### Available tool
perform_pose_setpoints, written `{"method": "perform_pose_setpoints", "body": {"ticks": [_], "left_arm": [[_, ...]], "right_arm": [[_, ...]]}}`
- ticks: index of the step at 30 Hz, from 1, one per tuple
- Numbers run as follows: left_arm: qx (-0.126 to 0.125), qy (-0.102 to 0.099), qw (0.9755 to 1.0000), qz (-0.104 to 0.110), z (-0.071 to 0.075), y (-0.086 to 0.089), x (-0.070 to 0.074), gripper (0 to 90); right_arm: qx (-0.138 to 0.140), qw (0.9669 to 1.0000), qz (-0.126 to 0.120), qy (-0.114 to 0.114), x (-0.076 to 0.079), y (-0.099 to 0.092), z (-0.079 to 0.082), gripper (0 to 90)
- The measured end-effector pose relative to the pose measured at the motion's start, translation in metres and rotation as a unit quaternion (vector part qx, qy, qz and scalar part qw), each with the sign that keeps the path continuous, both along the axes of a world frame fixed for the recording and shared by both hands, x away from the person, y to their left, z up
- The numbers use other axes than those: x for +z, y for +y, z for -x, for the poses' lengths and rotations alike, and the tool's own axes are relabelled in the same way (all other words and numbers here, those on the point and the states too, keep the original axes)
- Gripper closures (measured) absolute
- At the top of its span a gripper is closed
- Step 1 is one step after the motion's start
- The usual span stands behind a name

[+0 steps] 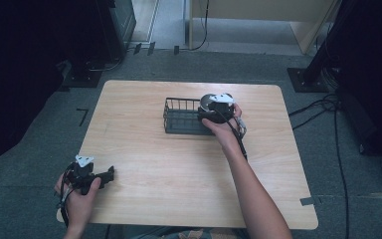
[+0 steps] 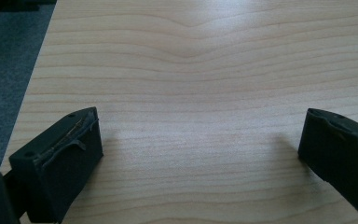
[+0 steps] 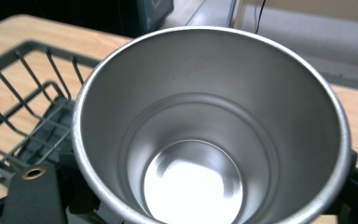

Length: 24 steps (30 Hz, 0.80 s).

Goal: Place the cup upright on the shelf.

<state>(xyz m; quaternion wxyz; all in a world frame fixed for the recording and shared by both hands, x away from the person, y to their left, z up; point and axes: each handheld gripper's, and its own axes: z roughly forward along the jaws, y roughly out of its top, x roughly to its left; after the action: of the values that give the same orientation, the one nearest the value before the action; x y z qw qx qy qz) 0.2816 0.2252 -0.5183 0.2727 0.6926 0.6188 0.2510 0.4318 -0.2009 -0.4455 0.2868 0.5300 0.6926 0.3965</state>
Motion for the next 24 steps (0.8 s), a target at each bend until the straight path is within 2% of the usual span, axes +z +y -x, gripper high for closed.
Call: {"method": "perform_pose_setpoints", "body": {"ticks": [4,7,13,18,24], "left_arm": [[0.0,0.0,1.0,0.0,0.0,0.0,0.0,0.0],[0.0,0.0,1.0,0.0,0.0,0.0,0.0,0.0],[0.0,0.0,1.0,0.0,0.0,0.0,0.0,0.0],[0.0,0.0,1.0,0.0,0.0,0.0,0.0,0.0],[0.0,0.0,1.0,0.0,0.0,0.0,0.0,0.0]], "right_arm": [[0.006,0.9997,0.003,0.021,0.002,0.003,-0.002,17.7],[0.007,0.9996,0.0,0.026,0.003,0.005,-0.002,16.8],[0.017,0.999,-0.013,0.039,0.007,0.005,-0.002,4.2],[0.013,0.9993,-0.023,0.025,0.015,0.001,0.002,0.0],[0.011,0.9998,-0.018,0.003,0.027,-0.005,0.012,0.0]]}}
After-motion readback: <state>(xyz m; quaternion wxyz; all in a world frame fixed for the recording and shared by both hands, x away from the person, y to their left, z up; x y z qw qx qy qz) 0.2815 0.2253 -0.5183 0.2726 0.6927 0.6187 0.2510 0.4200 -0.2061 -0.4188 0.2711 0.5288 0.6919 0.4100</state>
